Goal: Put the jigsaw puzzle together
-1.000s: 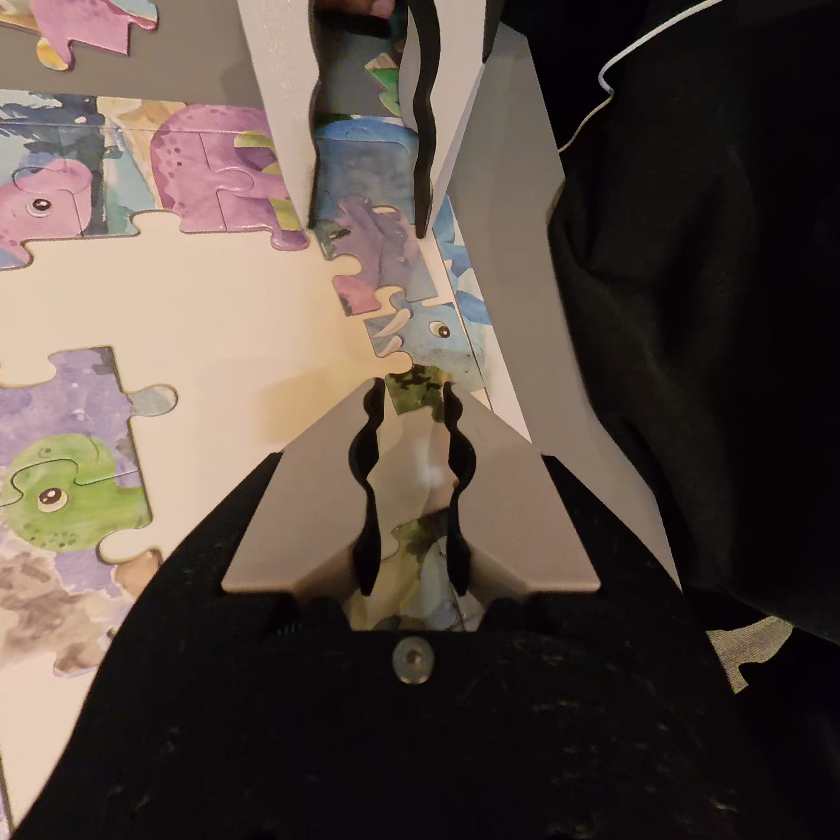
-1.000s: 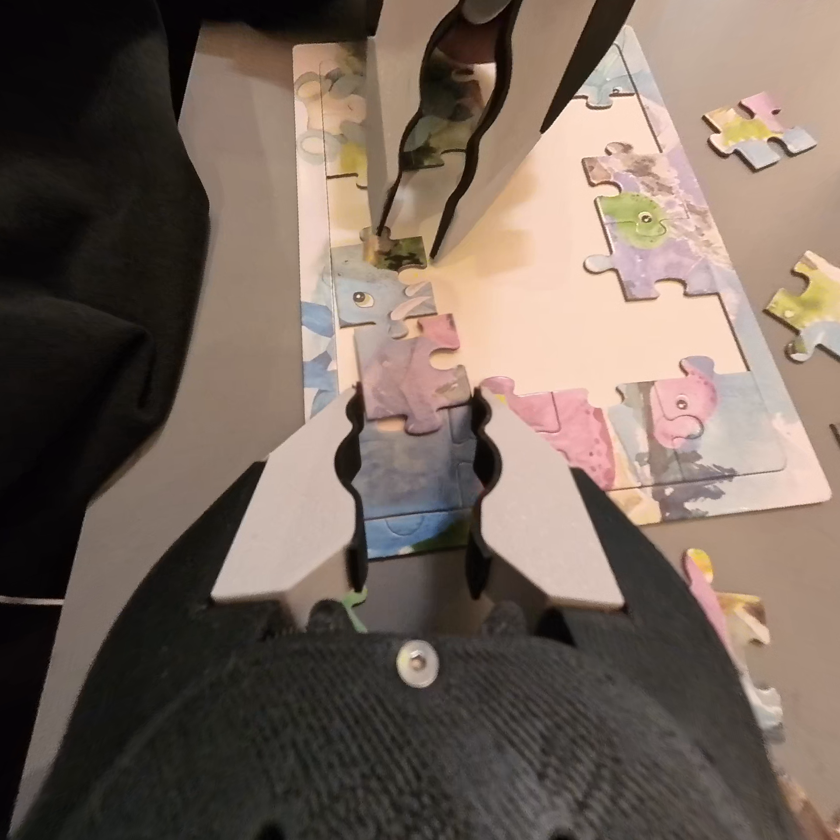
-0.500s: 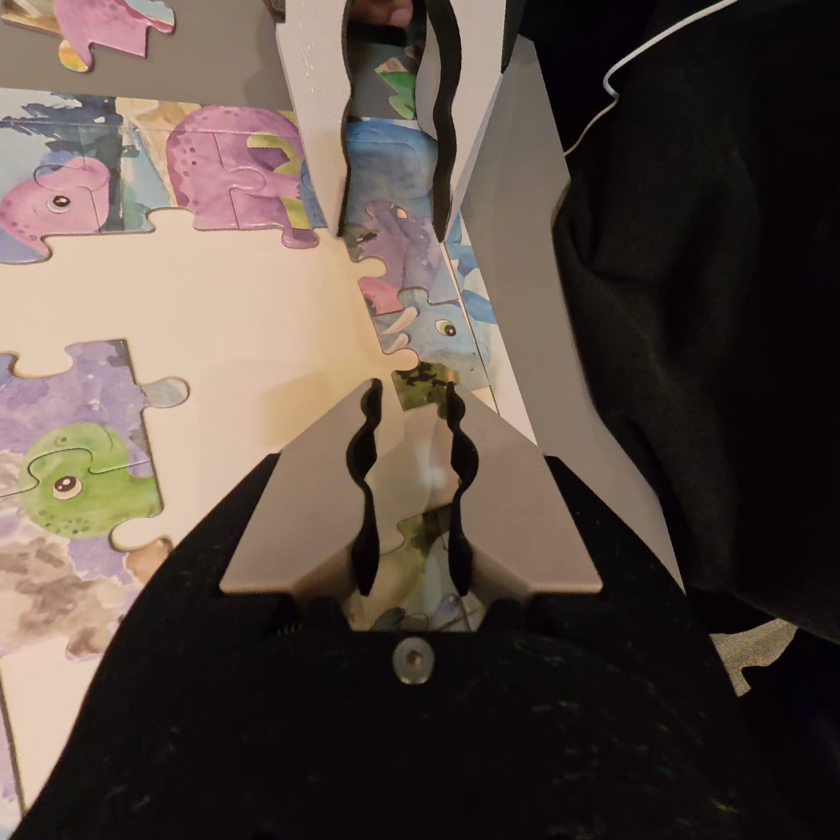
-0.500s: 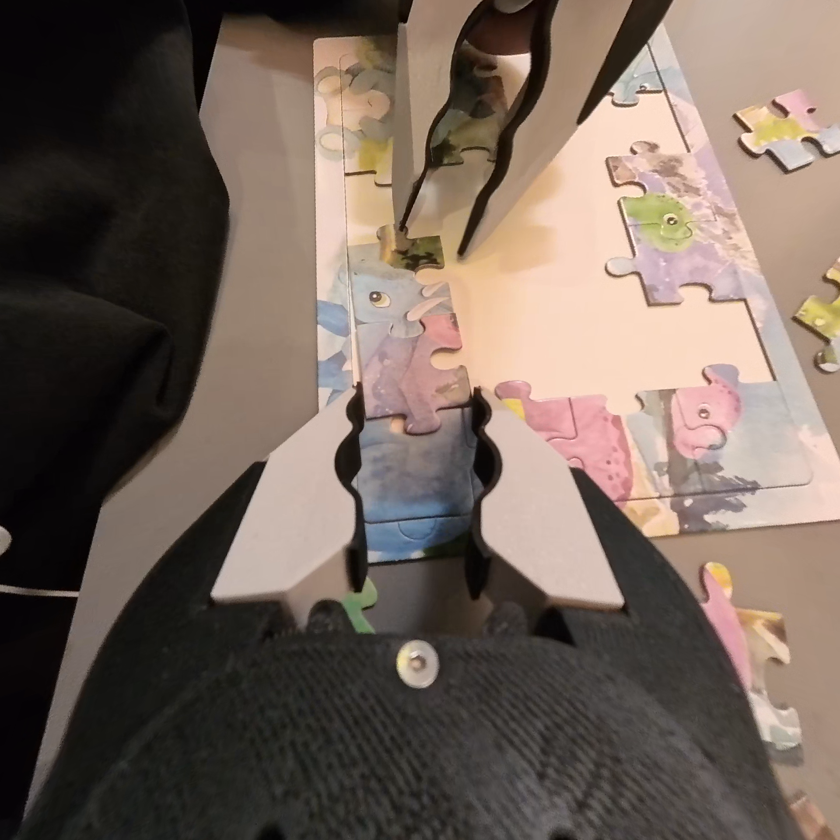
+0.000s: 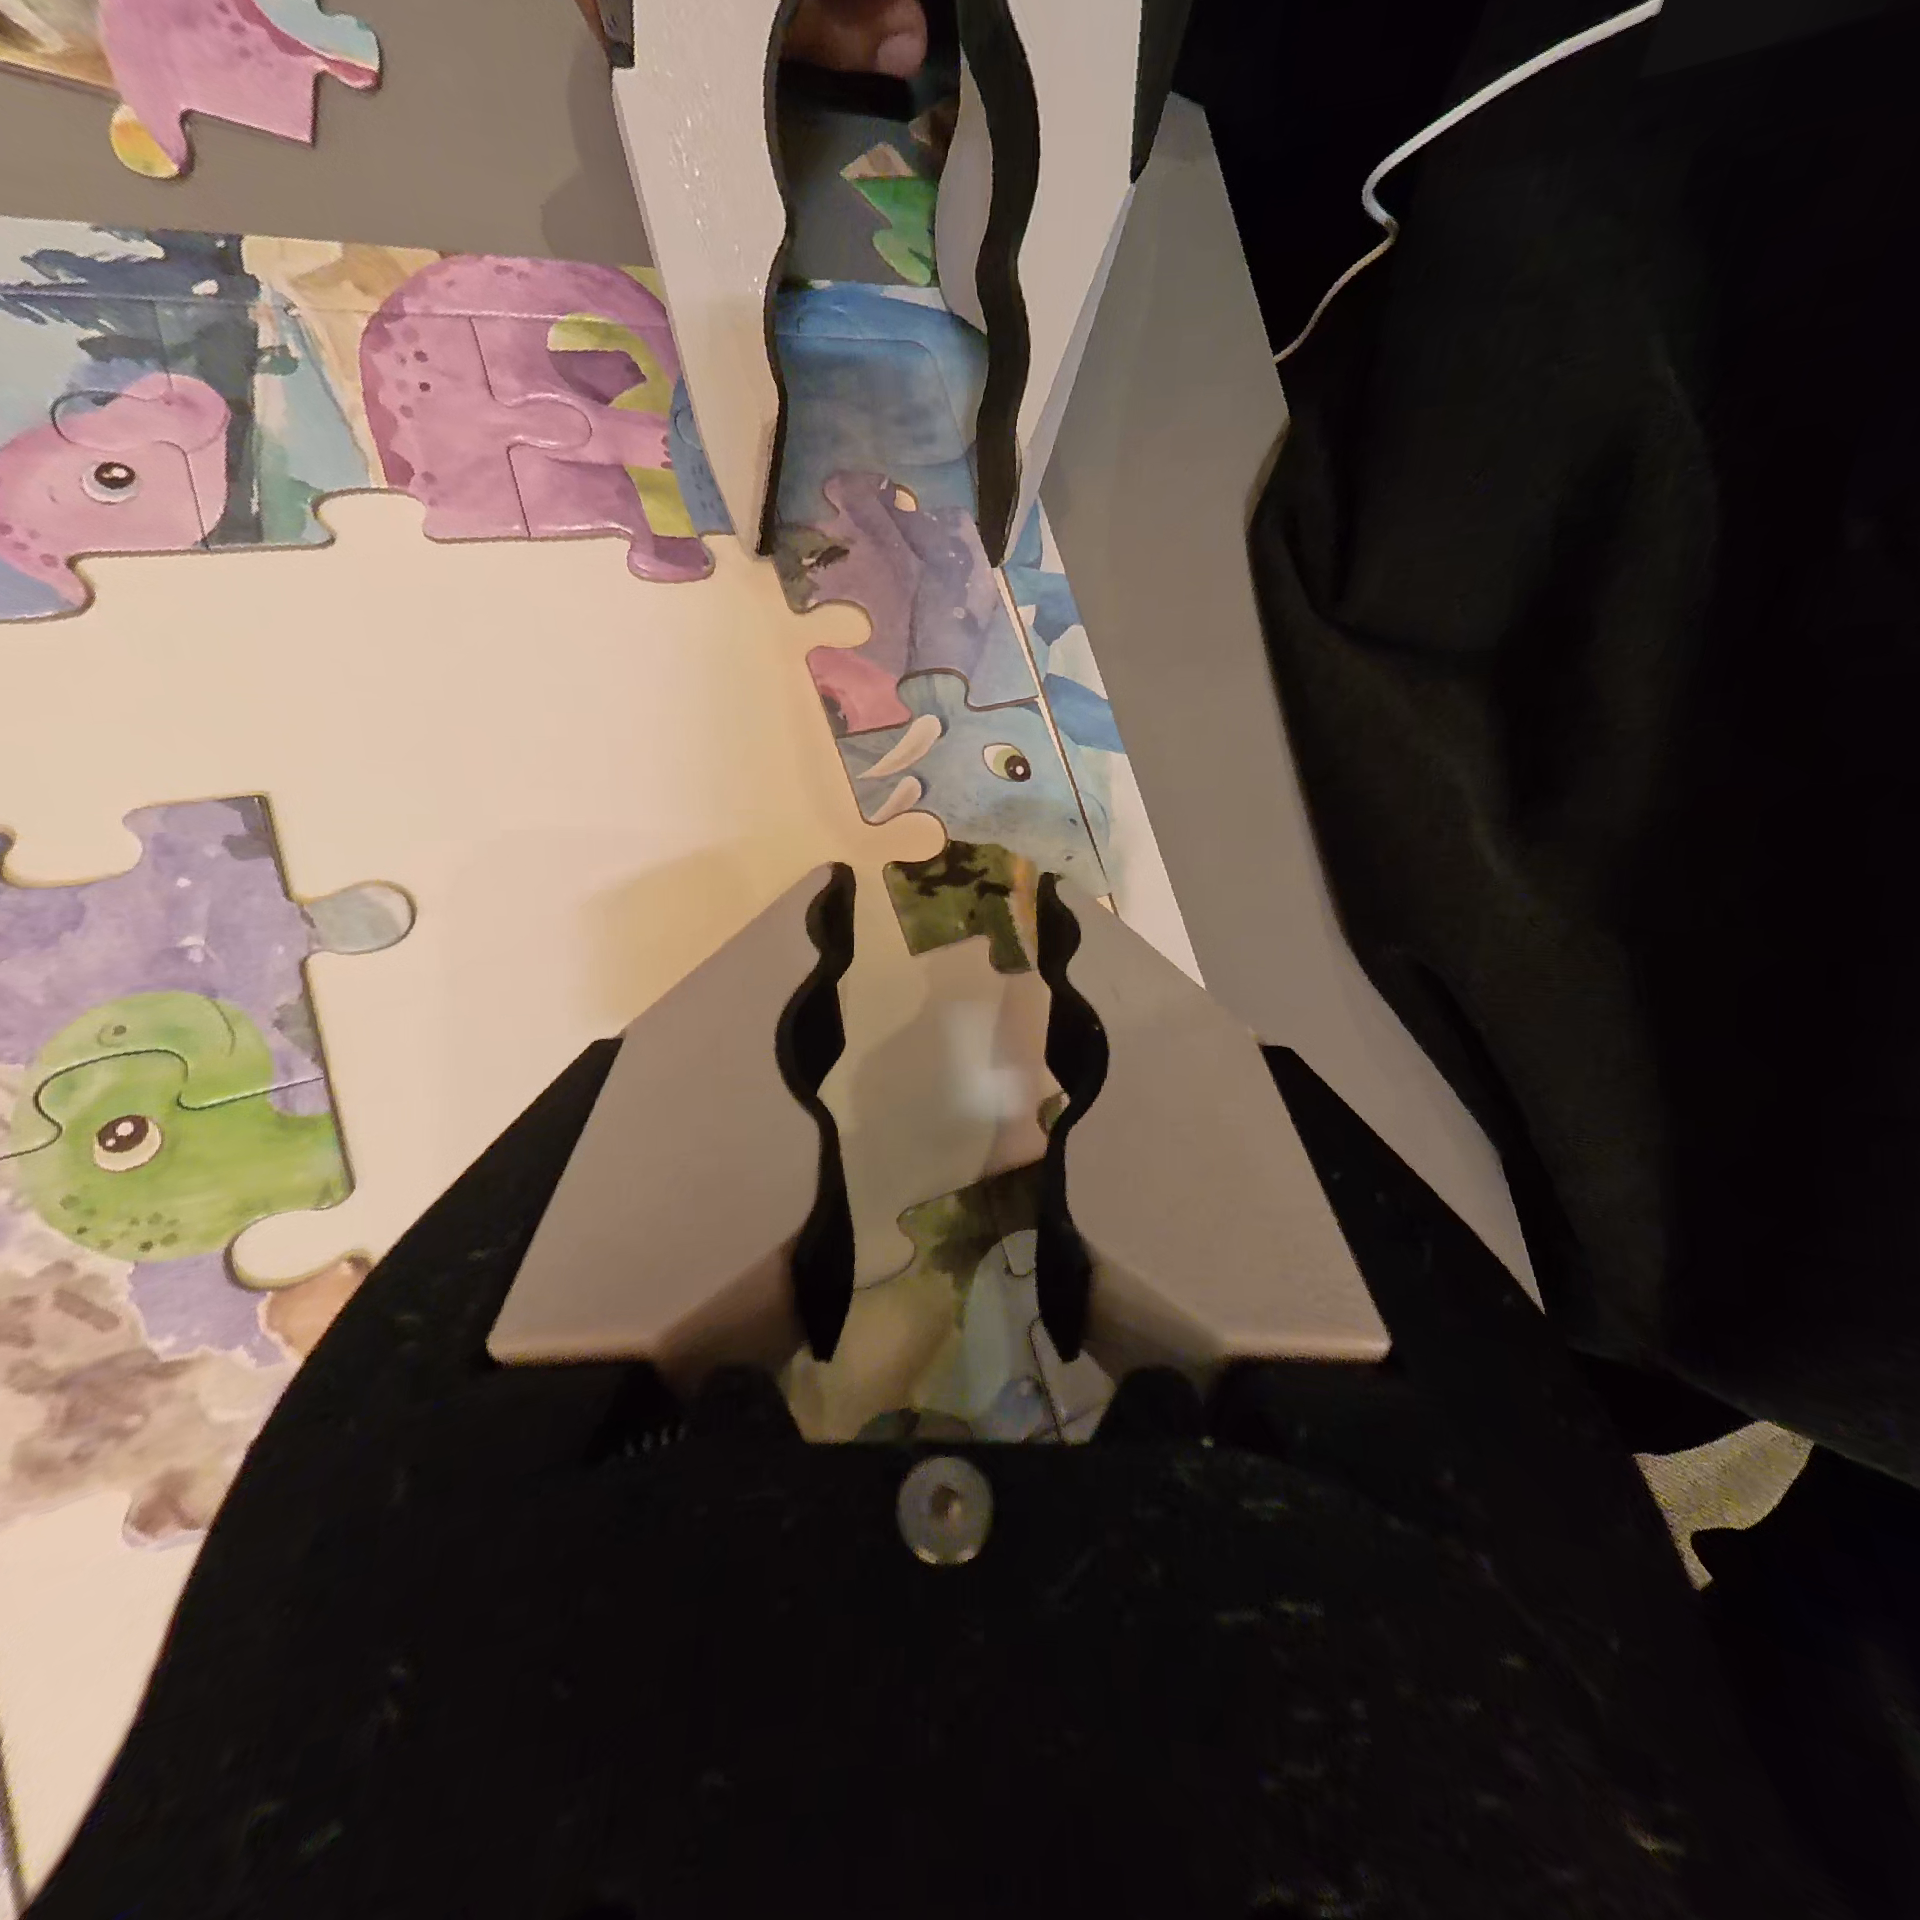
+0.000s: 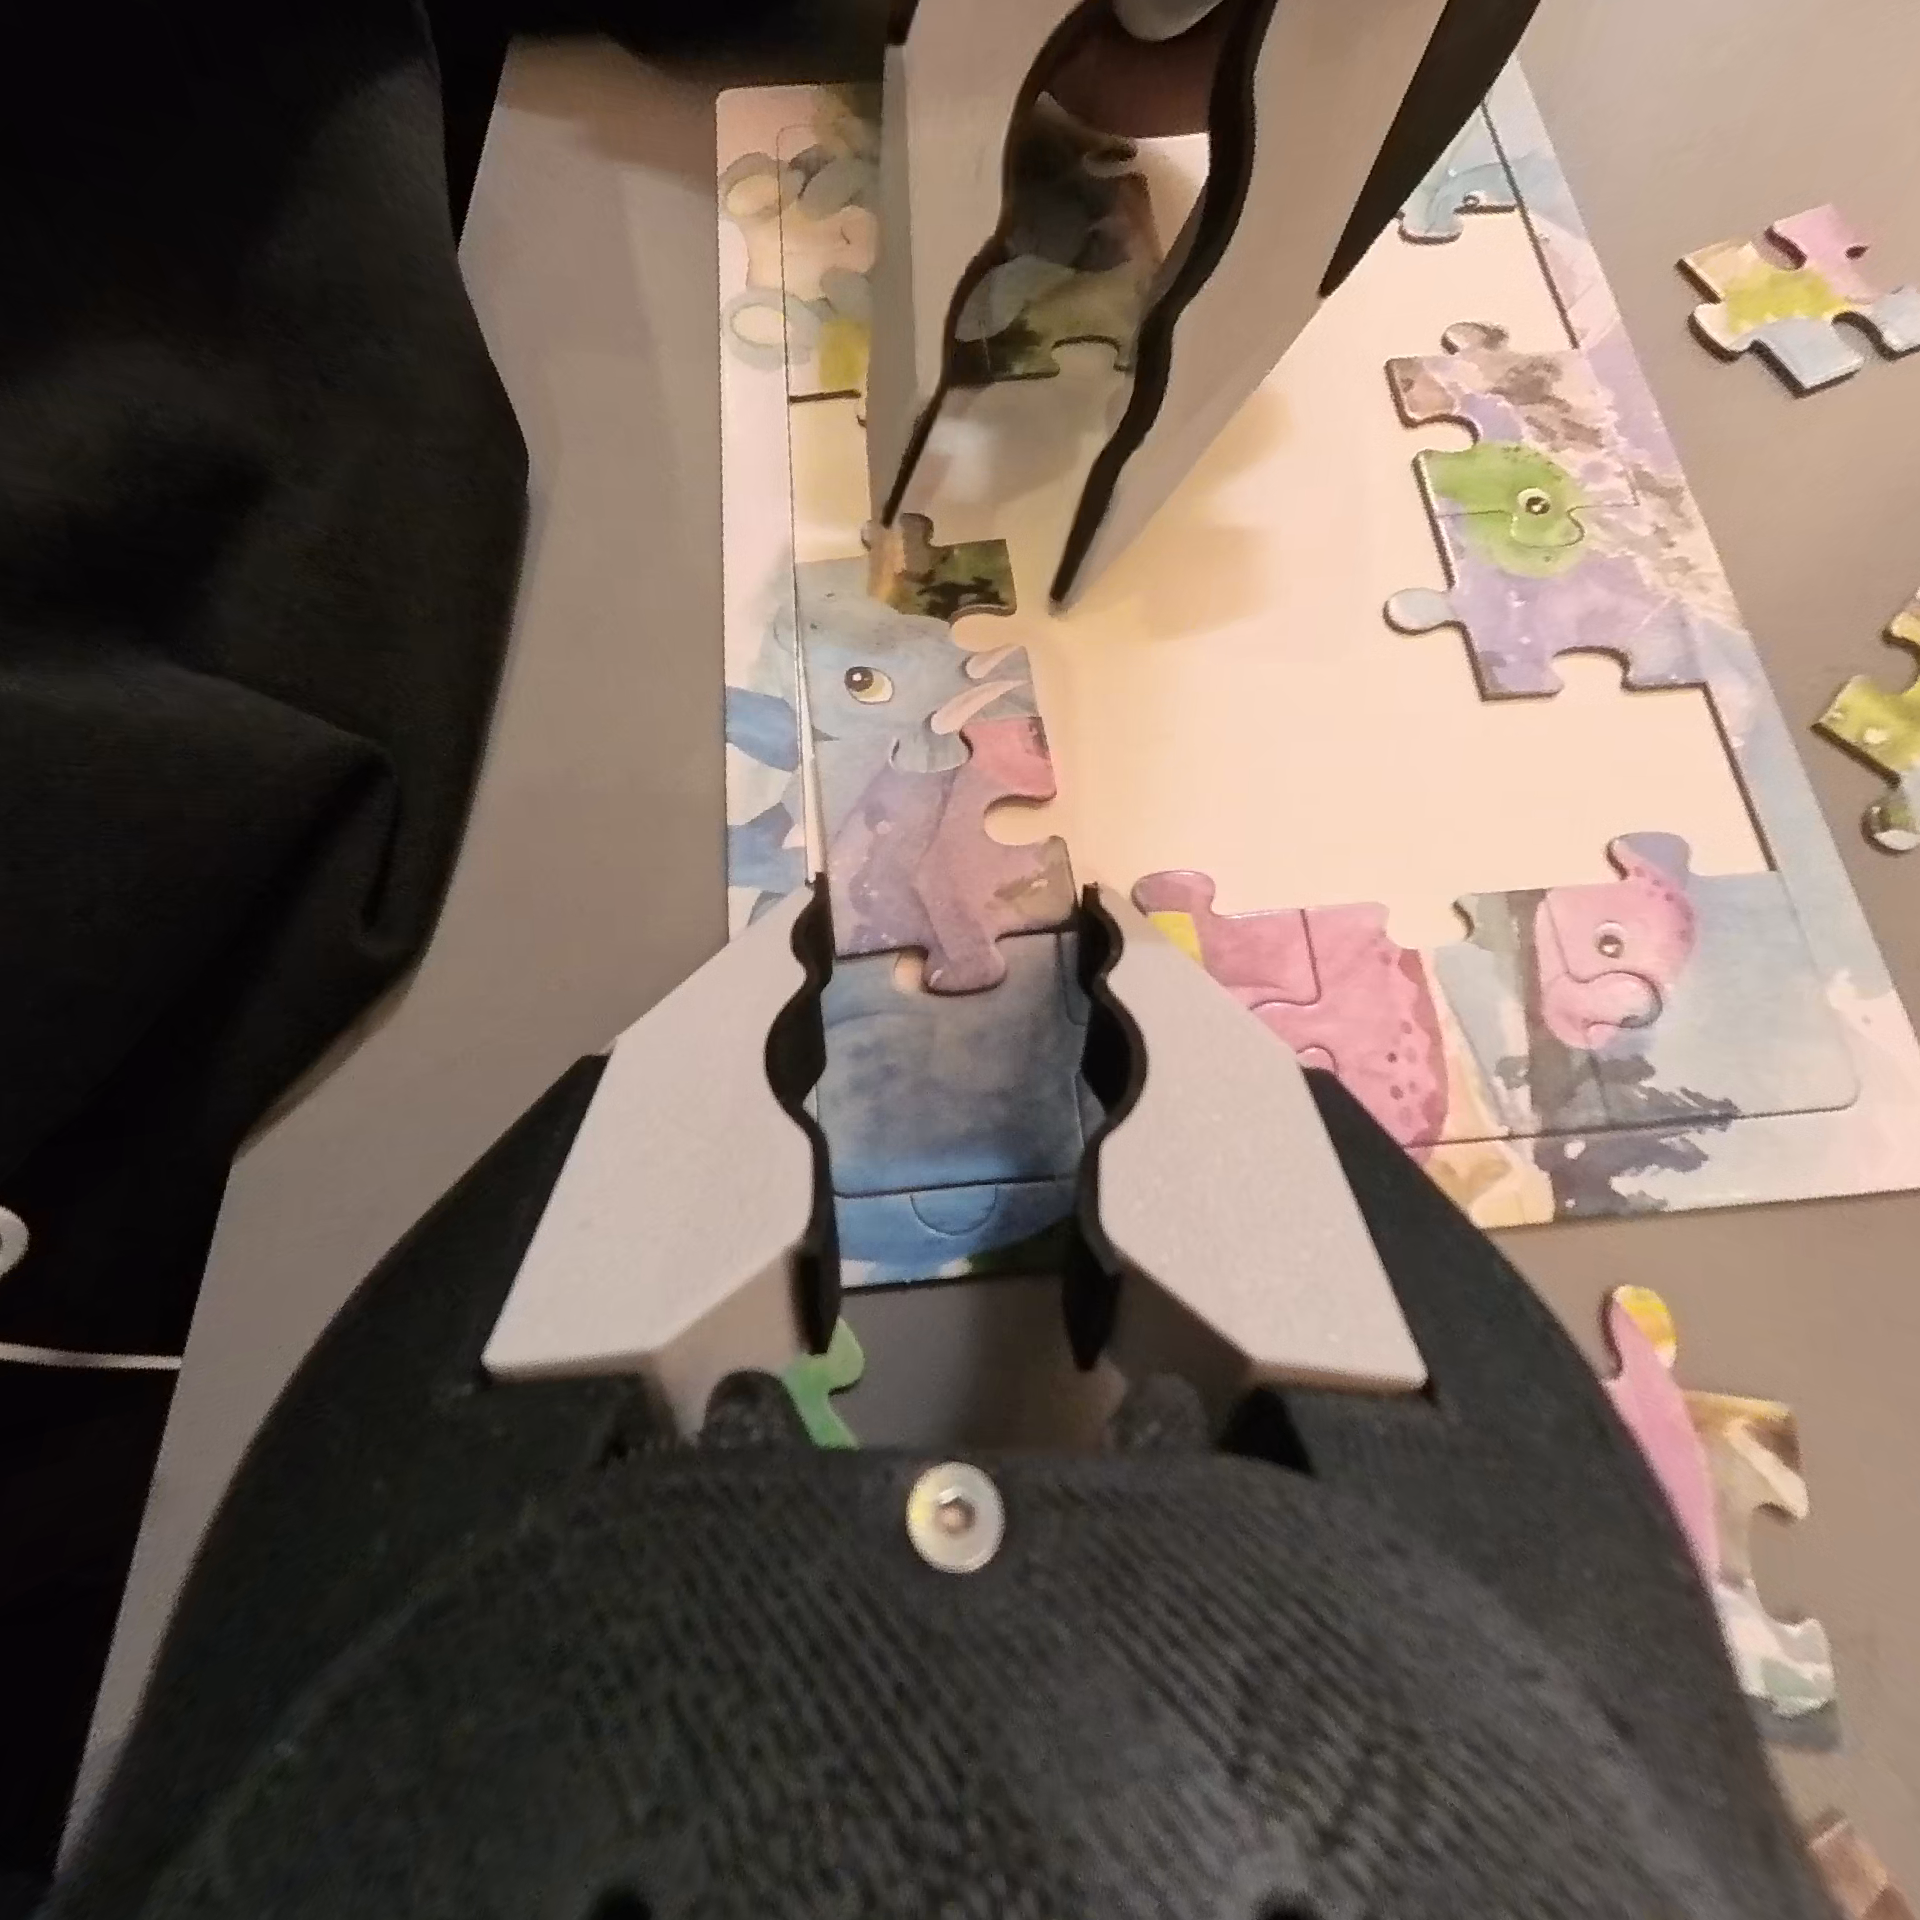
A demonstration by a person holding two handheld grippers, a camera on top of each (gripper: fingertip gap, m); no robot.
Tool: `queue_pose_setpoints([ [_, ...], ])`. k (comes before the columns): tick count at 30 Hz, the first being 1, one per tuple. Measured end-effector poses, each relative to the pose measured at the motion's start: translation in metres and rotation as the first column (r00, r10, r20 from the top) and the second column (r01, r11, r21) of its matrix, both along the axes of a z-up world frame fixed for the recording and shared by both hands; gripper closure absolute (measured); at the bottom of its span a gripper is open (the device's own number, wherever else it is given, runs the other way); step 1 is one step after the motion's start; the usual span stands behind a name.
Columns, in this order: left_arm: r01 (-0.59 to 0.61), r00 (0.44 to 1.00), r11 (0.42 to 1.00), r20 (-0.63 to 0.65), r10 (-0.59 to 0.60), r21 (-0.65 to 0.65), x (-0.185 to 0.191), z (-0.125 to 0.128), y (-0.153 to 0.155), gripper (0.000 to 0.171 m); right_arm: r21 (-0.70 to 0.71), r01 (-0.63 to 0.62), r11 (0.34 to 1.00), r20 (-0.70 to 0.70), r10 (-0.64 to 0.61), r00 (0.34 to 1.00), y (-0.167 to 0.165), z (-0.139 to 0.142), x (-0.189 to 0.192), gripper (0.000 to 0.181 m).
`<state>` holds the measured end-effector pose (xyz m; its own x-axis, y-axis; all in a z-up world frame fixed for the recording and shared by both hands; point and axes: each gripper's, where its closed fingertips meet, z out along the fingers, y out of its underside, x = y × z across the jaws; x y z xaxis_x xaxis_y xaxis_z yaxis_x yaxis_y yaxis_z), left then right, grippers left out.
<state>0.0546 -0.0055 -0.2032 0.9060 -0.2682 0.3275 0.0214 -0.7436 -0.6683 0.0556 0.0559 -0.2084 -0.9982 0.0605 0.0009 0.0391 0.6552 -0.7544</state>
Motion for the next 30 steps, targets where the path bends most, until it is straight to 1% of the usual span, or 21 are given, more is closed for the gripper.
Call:
queue_pose_setpoints([
  [2, 0.0, 1.0, 1.0, -0.01, 0.0, 0.004, 0.0, 0.0, 0.0, 0.135, 0.0, 0.0, 1.0, -0.001, 0.0, 1.0, 0.0, 0.0, 0.0, 0.135],
  [10, -0.001, 1.0, 1.0, -0.012, 0.001, -0.003, 0.0, 0.002, -0.003, 0.132, 0.001, 0.002, 1.0, -0.007, -0.002, 1.0, -0.001, 0.0, 0.0, 0.135],
  [13, -0.035, 0.997, 0.999, -0.072, 0.035, -0.002, 0.003, 0.008, 0.003, 0.116, -0.001, 0.002, 1.0, -0.001, -0.002, 1.0, -0.001, 0.0, 0.0, 0.135],
  [15, -0.078, 0.987, 0.997, -0.142, 0.08, 0.017, 0.003, 0.01, 0.007, 0.113, -0.001, 0.002, 1.0, -0.003, -0.002, 1.0, -0.001, 0.0, 0.0, 0.135],
  [18, -0.136, 0.972, 0.991, -0.19, 0.135, 0.009, 0.007, 0.006, 0.003, 0.112, -0.001, 0.001, 1.0, -0.008, -0.001, 1.0, -0.001, 0.0, 0.0, 0.135],
  [22, -0.208, 0.963, 0.978, -0.176, 0.207, 0.012, 0.008, 0.004, -0.007, 0.112, -0.006, 0.005, 1.0, -0.001, -0.005, 1.0, 0.0, 0.001, 0.001, 0.135],
  [24, -0.236, 0.953, 0.972, -0.195, 0.233, 0.008, 0.005, 0.003, -0.011, 0.112, -0.008, 0.001, 1.0, 0.008, -0.001, 1.0, 0.0, 0.001, 0.002, 0.134],
  [27, -0.255, 0.938, 0.967, -0.238, 0.252, 0.018, 0.002, 0.003, -0.011, 0.114, -0.008, 0.003, 1.0, 0.004, -0.003, 1.0, -0.001, 0.001, 0.002, 0.134],
  [30, -0.252, 0.937, 0.967, -0.24, 0.253, 0.033, 0.001, 0.004, -0.008, 0.118, -0.009, 0.009, 1.0, -0.002, -0.009, 1.0, 0.0, 0.002, 0.002, 0.133],
])
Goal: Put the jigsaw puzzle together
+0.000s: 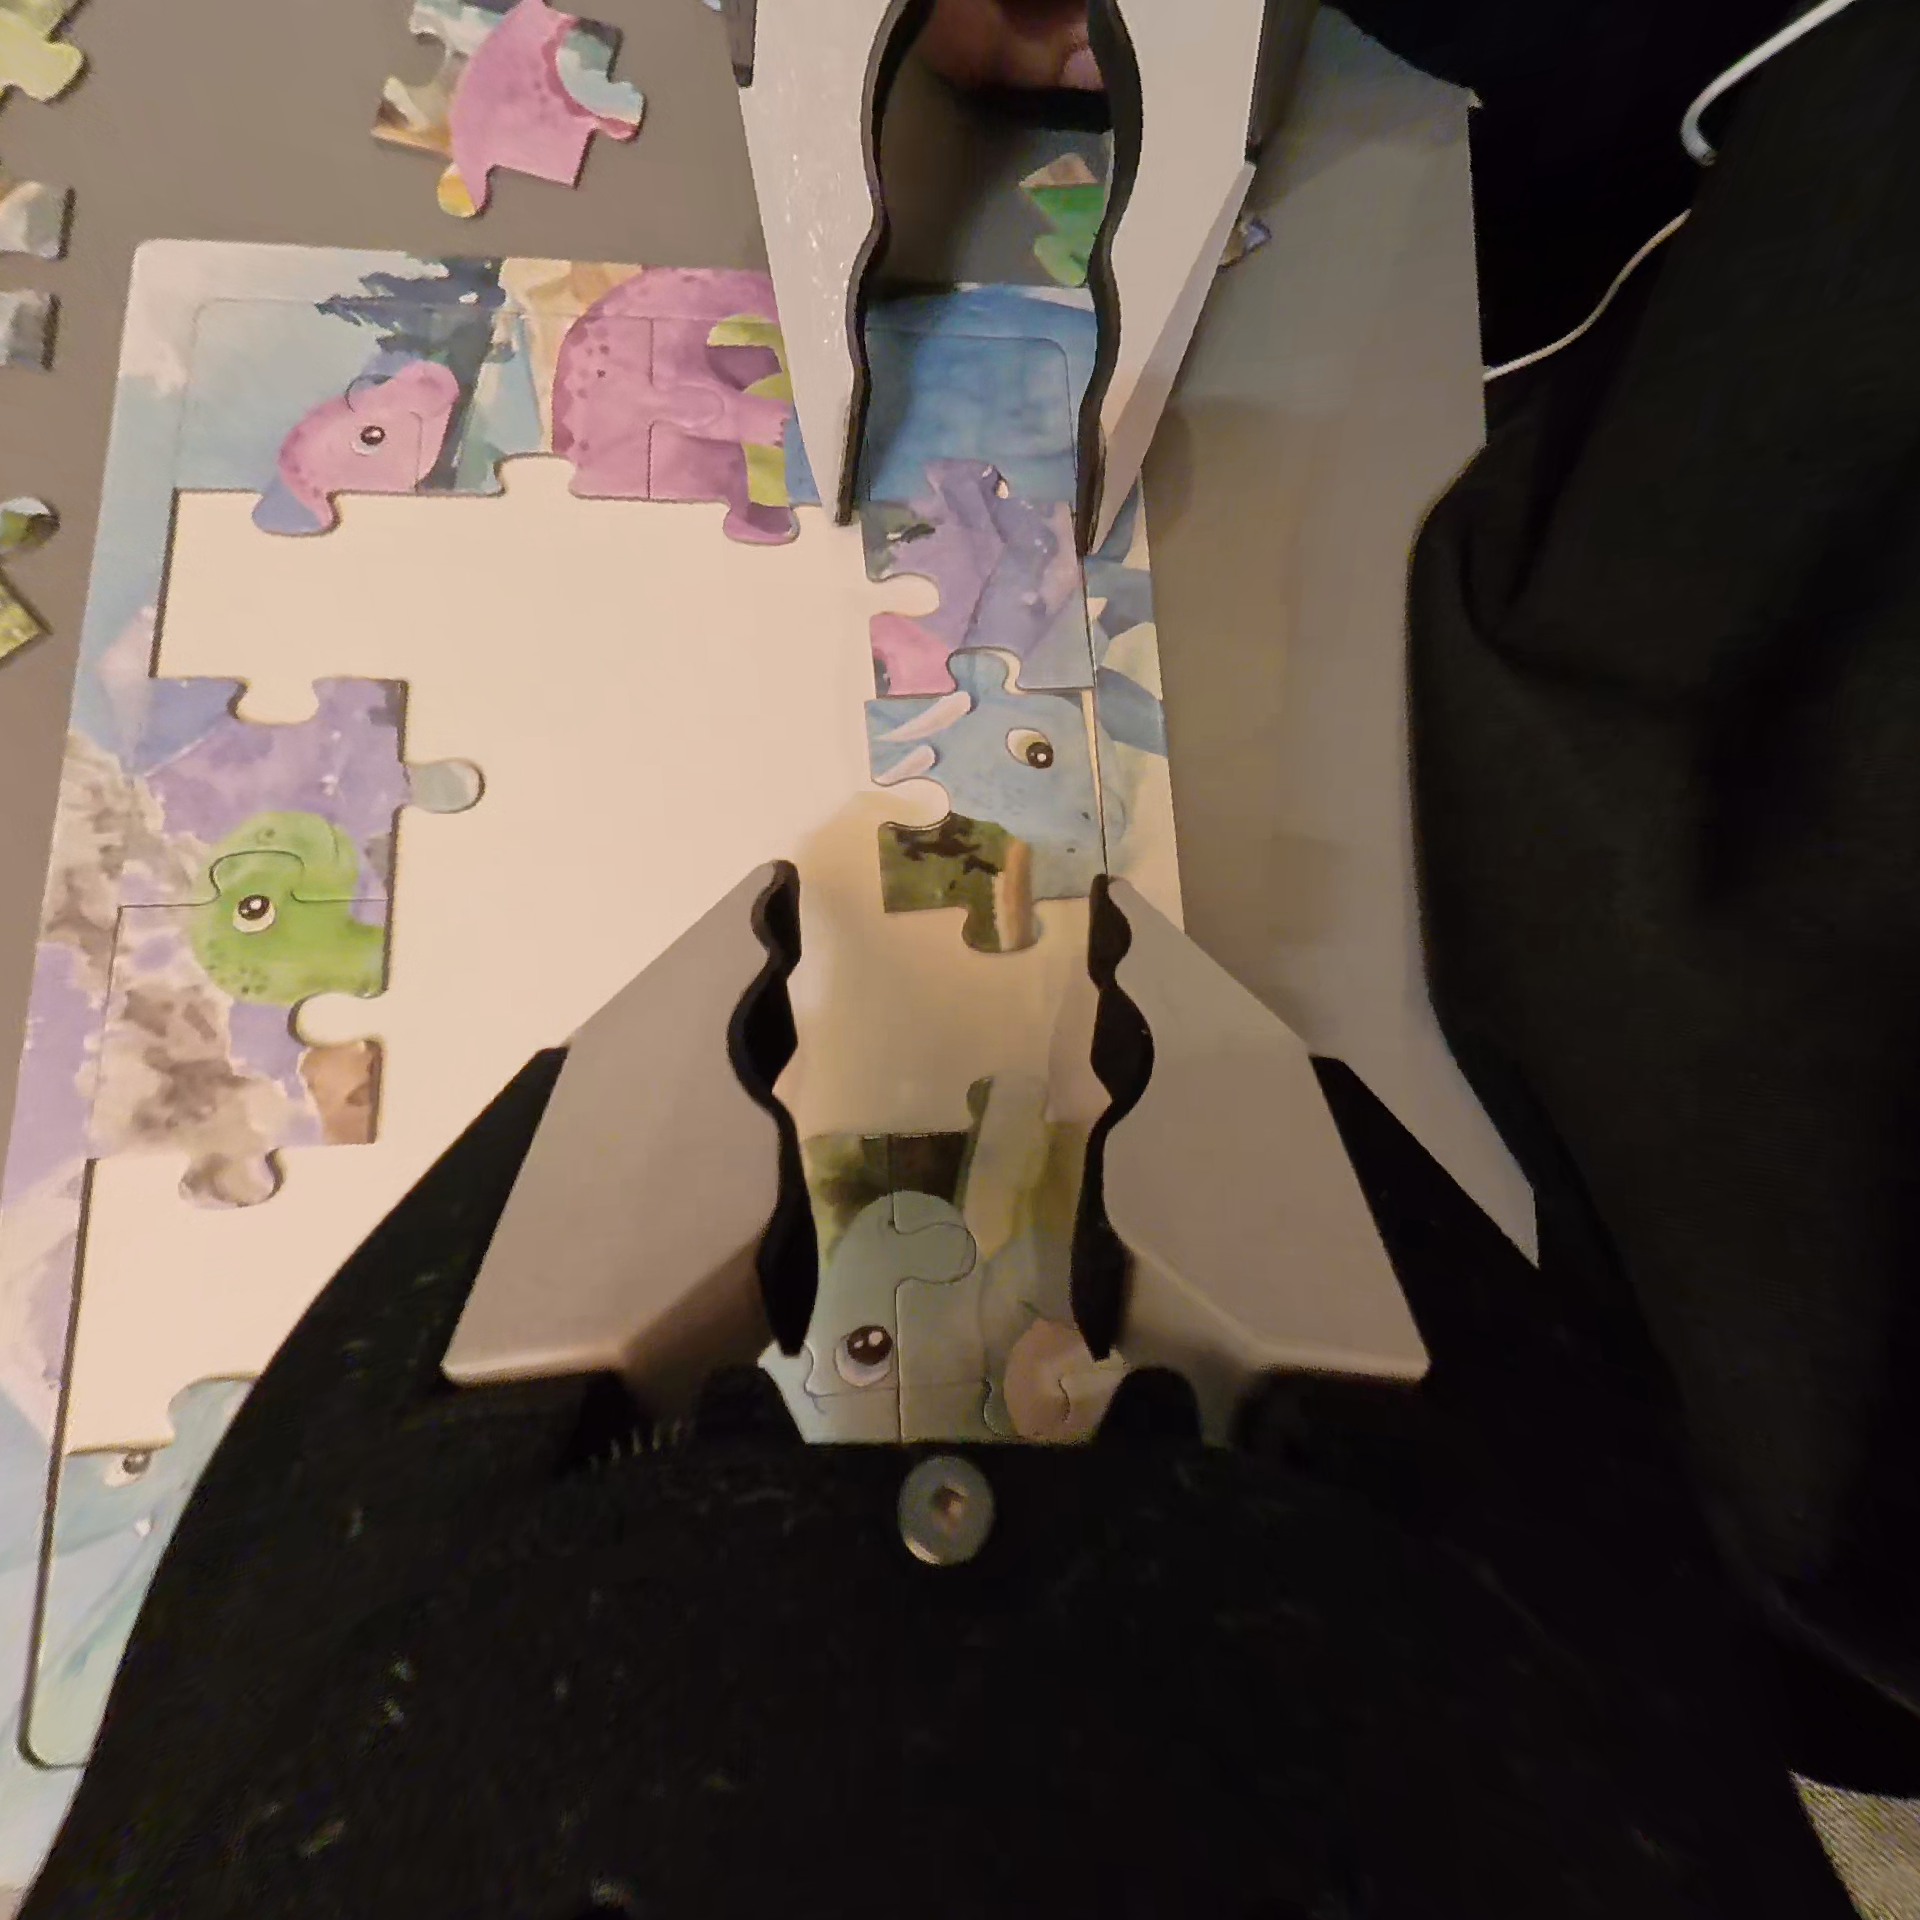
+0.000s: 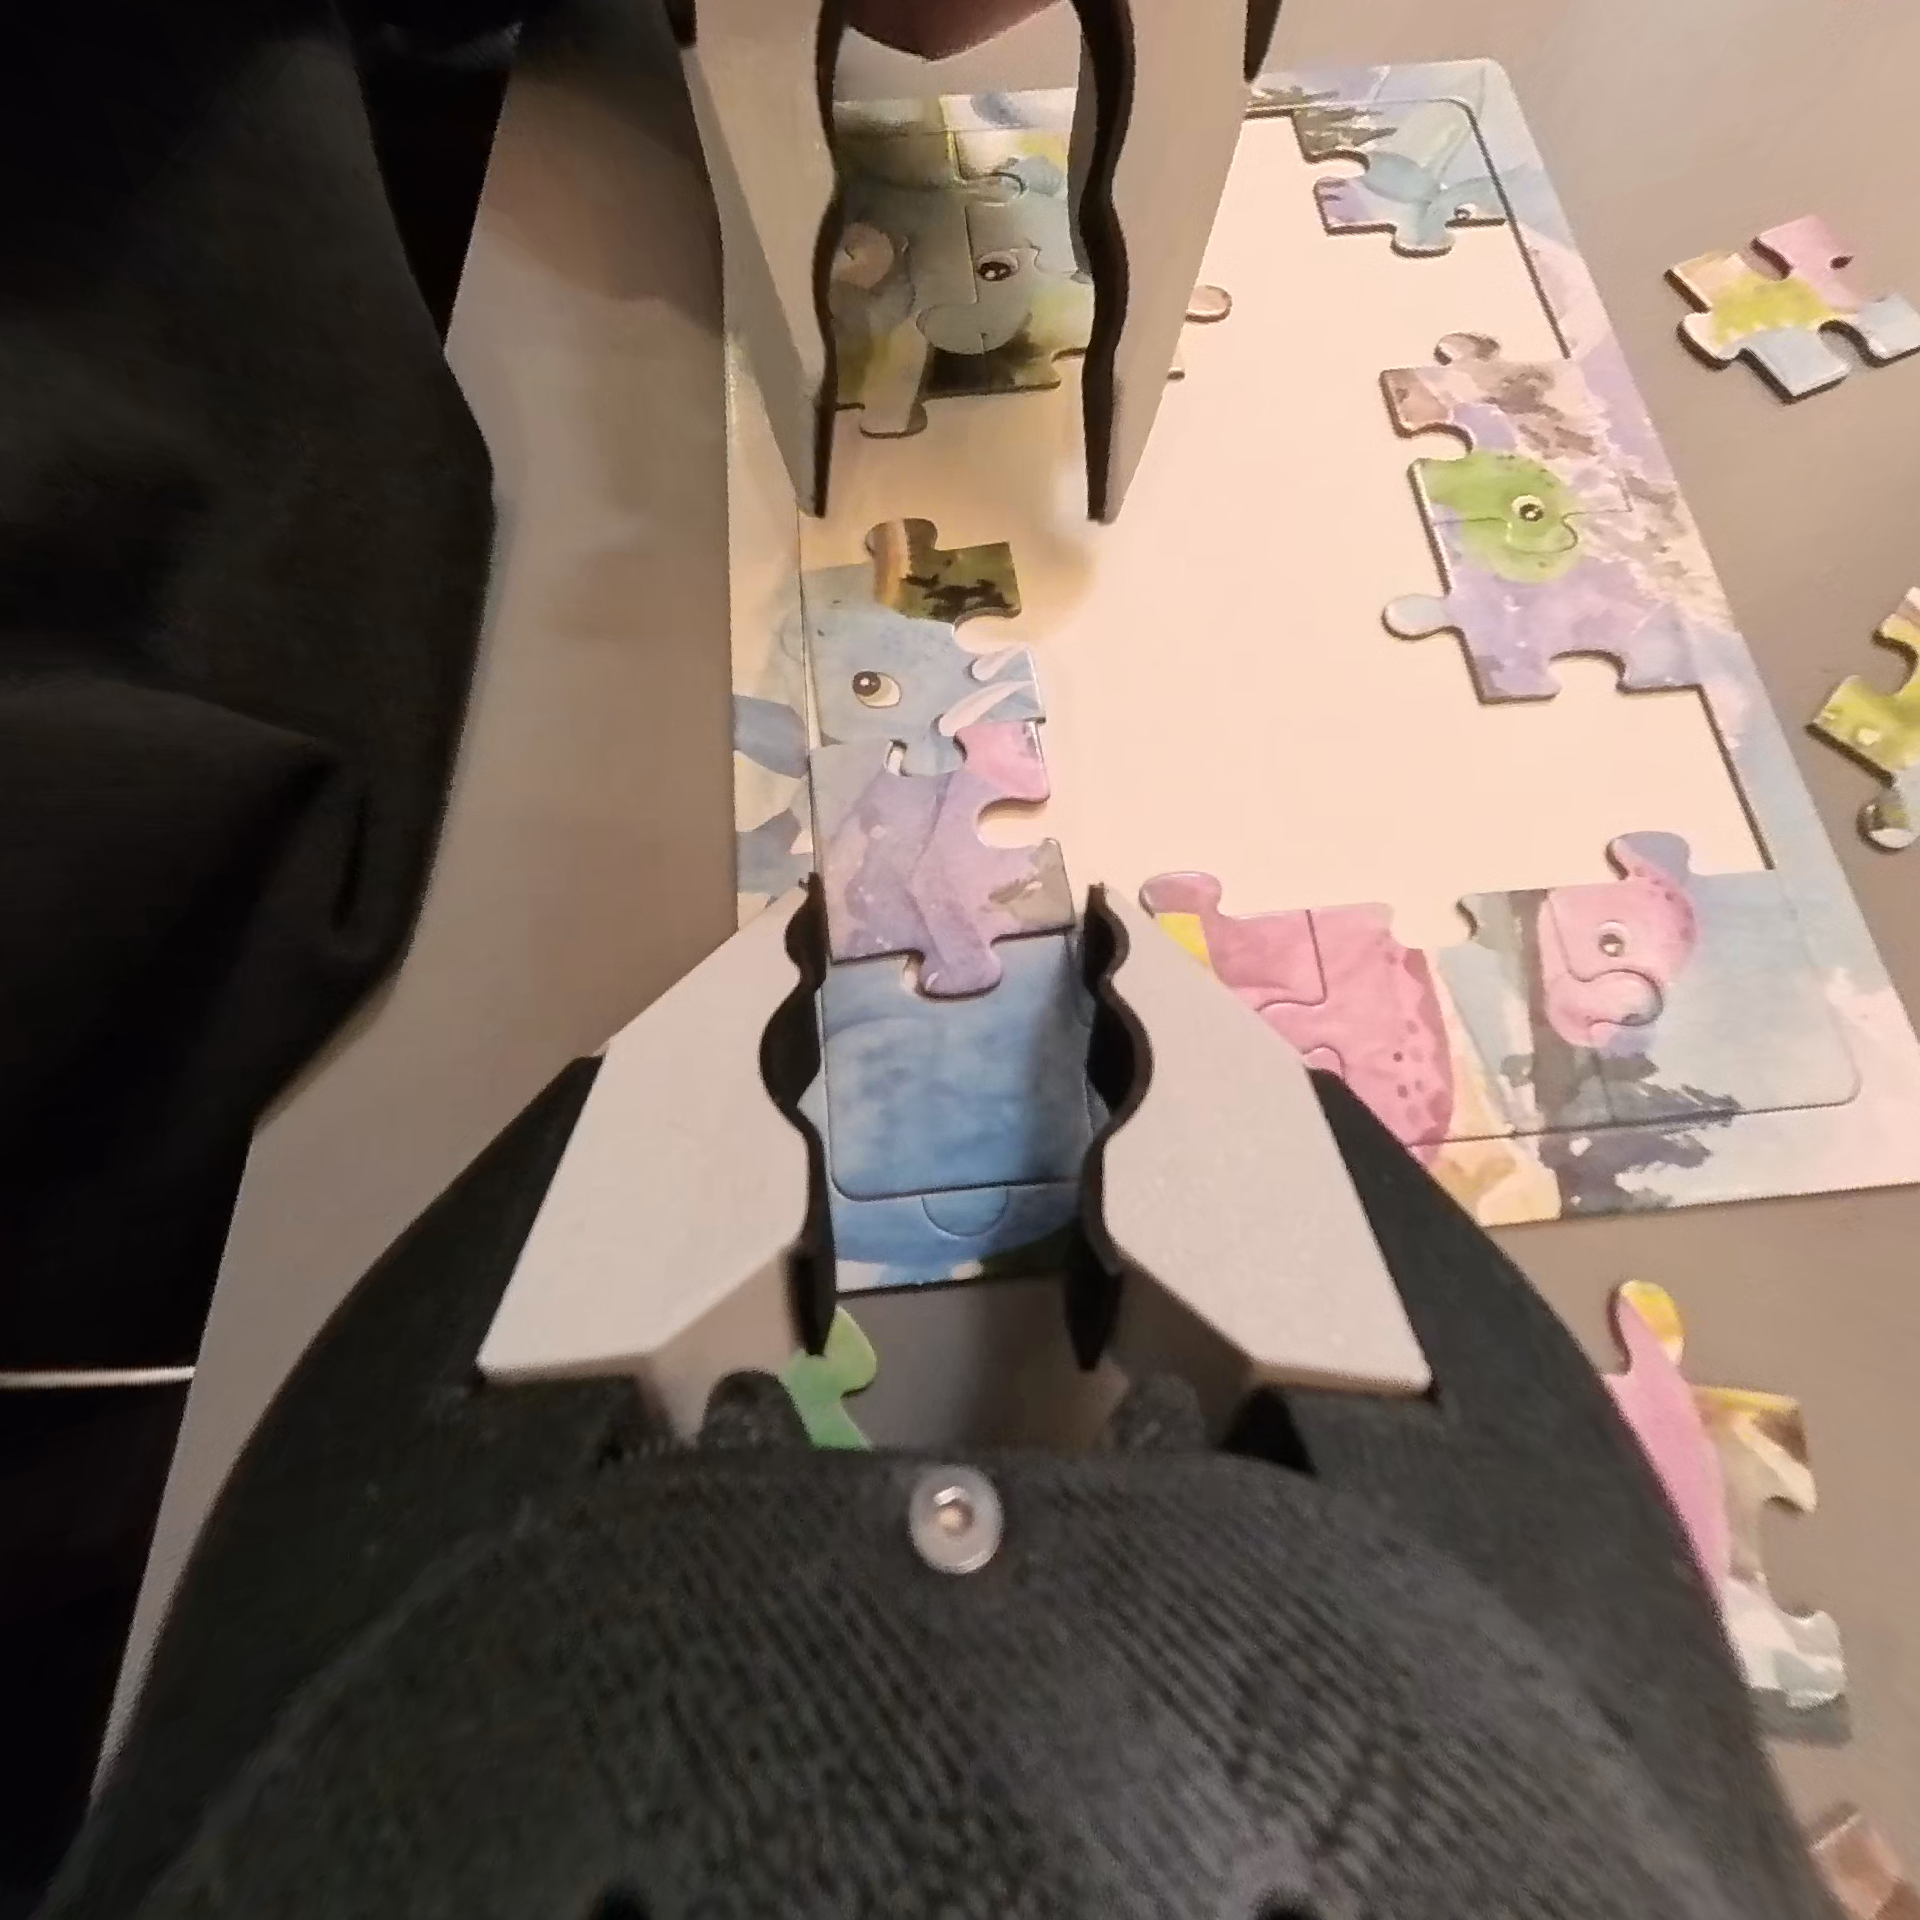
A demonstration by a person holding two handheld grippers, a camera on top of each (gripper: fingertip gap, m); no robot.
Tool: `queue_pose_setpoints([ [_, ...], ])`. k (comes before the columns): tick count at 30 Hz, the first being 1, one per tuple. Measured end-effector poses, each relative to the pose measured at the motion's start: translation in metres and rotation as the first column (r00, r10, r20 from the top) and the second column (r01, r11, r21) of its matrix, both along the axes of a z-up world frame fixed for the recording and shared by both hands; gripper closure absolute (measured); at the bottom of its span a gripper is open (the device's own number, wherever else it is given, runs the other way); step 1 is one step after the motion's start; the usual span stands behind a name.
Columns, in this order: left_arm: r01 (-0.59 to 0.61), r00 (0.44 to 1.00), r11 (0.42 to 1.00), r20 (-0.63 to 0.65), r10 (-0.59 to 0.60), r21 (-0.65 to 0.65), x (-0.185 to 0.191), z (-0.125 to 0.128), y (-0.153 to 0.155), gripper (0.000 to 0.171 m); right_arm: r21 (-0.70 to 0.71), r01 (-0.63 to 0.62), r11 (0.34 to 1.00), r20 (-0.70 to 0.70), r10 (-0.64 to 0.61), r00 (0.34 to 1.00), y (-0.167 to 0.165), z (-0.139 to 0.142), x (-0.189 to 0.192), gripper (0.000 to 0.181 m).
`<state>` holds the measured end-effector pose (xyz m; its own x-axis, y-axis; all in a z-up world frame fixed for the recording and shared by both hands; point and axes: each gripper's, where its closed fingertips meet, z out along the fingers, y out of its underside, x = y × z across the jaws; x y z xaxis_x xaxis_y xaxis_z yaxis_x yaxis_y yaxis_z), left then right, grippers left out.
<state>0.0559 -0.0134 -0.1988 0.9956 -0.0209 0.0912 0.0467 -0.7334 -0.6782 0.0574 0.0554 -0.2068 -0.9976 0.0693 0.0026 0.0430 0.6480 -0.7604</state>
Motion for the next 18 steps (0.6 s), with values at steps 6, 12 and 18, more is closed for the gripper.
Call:
queue_pose_setpoints([
  [6, 0.02, 1.0, 0.998, -0.021, -0.021, -0.054, 0.002, -0.009, -0.002, 0.13, 0.0, 0.007, 1.0, -0.004, -0.007, 1.0, 0.0, 0.0, -0.001, 0.131],
  [12, 0.026, 0.999, 0.998, -0.026, -0.028, -0.063, 0.001, -0.011, -0.004, 0.138, 0.003, 0.02, 1.0, -0.002, -0.02, 1.0, 0.0, -0.001, -0.003, 0.131],
  [18, 0.063, 0.998, 0.996, -0.011, -0.064, -0.064, 0.004, -0.011, -0.006, 0.141, 0.01, 0.022, 1.0, -0.003, -0.022, 1.0, 0.0, -0.002, -0.003, 0.132],
])
